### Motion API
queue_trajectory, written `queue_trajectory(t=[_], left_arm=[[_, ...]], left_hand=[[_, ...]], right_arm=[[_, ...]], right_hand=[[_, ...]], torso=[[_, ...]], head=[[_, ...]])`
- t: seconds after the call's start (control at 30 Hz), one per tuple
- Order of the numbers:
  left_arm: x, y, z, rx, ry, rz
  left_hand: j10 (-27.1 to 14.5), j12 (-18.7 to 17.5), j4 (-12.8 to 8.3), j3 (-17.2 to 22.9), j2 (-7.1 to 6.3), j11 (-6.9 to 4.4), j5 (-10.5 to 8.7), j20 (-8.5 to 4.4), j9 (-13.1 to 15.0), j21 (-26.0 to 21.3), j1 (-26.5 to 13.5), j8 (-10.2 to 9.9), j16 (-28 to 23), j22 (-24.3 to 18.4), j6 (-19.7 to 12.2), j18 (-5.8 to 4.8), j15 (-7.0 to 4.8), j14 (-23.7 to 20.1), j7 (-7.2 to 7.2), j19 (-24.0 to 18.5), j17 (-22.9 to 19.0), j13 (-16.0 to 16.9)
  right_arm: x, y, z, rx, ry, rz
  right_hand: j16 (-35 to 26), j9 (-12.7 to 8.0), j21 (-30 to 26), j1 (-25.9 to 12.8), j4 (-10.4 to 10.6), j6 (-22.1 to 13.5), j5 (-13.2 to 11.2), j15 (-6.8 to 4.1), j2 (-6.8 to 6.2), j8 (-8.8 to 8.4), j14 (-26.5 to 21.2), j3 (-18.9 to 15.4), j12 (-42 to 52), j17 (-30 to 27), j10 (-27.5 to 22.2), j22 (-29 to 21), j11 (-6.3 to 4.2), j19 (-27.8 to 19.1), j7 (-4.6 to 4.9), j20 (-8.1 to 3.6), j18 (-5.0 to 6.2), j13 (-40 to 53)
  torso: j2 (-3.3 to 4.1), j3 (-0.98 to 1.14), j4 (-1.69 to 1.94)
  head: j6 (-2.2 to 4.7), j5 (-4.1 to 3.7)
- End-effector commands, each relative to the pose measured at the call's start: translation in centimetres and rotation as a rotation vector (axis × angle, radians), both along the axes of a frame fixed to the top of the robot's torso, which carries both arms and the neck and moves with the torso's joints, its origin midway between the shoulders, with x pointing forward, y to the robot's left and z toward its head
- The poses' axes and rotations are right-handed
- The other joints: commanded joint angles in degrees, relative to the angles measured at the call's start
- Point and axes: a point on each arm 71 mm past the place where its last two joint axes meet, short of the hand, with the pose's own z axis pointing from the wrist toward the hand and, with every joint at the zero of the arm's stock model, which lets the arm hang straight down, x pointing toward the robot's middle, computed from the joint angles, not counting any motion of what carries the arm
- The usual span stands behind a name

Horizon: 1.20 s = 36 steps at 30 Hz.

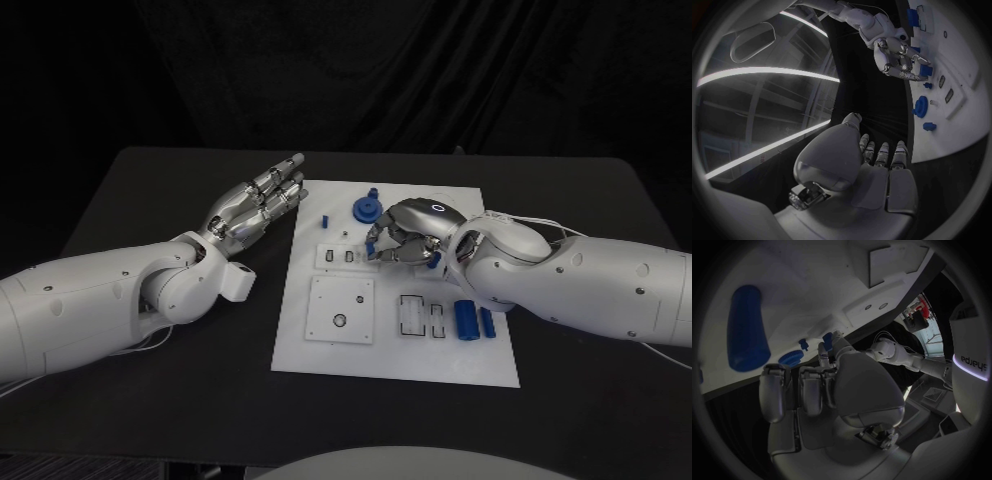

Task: Assemble the parts on the task board

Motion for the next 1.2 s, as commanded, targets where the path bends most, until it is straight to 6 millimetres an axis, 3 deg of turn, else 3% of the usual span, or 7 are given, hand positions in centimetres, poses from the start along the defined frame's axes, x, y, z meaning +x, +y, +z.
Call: queue_trajectory(t=[0.03, 0.4, 0.67, 1.2], left_arm=[[-0.1, -0.15, 0.06, -0.011, -0.012, -0.015], [-0.07, -0.22, 0.04, -0.012, -0.011, -0.017], [-0.07, -0.21, 0.03, -0.011, -0.01, -0.018], [-0.04, -0.17, -0.01, -0.01, -0.008, -0.019]], left_hand=[[0.1, -0.3, 0.0, 0.2, 0.22, 0.5, 0.13, 0.38, 0.1, 0.2, 0.1, 0.1, -0.2, 0.1, -0.1, 0.33, 0.52, 0.0, 0.26, -0.1, -0.1, -0.1], [0.0, -0.3, 0.0, 0.4, 0.25, 0.51, 0.1, 0.4, 0.1, 0.2, 0.1, 0.1, -0.2, 0.1, -0.1, 0.34, 0.54, 0.0, 0.28, -0.1, -0.1, -0.1], [0.0, -0.3, 0.0, 0.4, 0.25, 0.51, 0.1, 0.4, 0.1, 0.2, 0.1, 0.1, -0.2, 0.1, -0.1, 0.34, 0.54, 0.0, 0.28, -0.1, -0.1, -0.1], [0.0, -0.3, 0.0, 0.6, 0.2, 0.59, -0.75, 0.44, 0.1, 0.2, -0.3, 0.1, -0.2, 0.1, 0.1, 0.34, 0.57, 0.0, 0.42, -0.1, -0.1, -0.1]], right_arm=[[0.06, -0.06, -0.34, -0.035, 0.015, -0.013], [0.17, 0.06, -0.54, -0.054, 0.029, -0.007], [0.23, 0.1, -0.72, -0.071, 0.044, -0.008], [0.23, 0.18, -0.79, -0.076, 0.05, -0.003]], right_hand=[[0.2, 1.9, -0.4, 0.1, -0.4, 0.1, 0.3, 0.32, 0.48, 0.18, 6.0, 0.1, 0.1, 15.1, 6.0, 13.7, 0.34, 3.8, 0.11, 0.44, 0.14, 15.1], [0.2, 1.9, -0.6, -0.3, -0.8, -0.6, 0.3, 0.44, 0.33, -0.39, 6.0, -0.2, 0.1, 15.1, 6.0, 13.6, 0.42, 3.7, 0.16, 0.6, 0.2, 15.1], [0.2, 1.6, -1.3, -0.9, -1.7, -3.1, 0.3, 0.8, -0.08, -2.22, 6.0, -0.8, 0.1, 15.1, 6.0, 13.4, 0.82, 3.3, 0.67, 0.94, 0.37, 15.1], [0.2, 1.5, -1.5, -2.1, -2.1, -5.0, 0.2, 1.1, -1.26, -3.64, 6.0, -1.9, 0.1, 15.1, 6.0, 13.3, 1.12, 3.1, 0.96, 1.28, 0.43, 15.1]], torso=[[0.02, -0.04, -0.06], [0.06, 0.0, -0.04], [0.04, 0.0, -0.05], [0.04, 0.01, 0.01]], head=[[-0.02, 0.06], [-0.13, -0.04], [-0.24, 0.02], [-0.58, -0.09]])
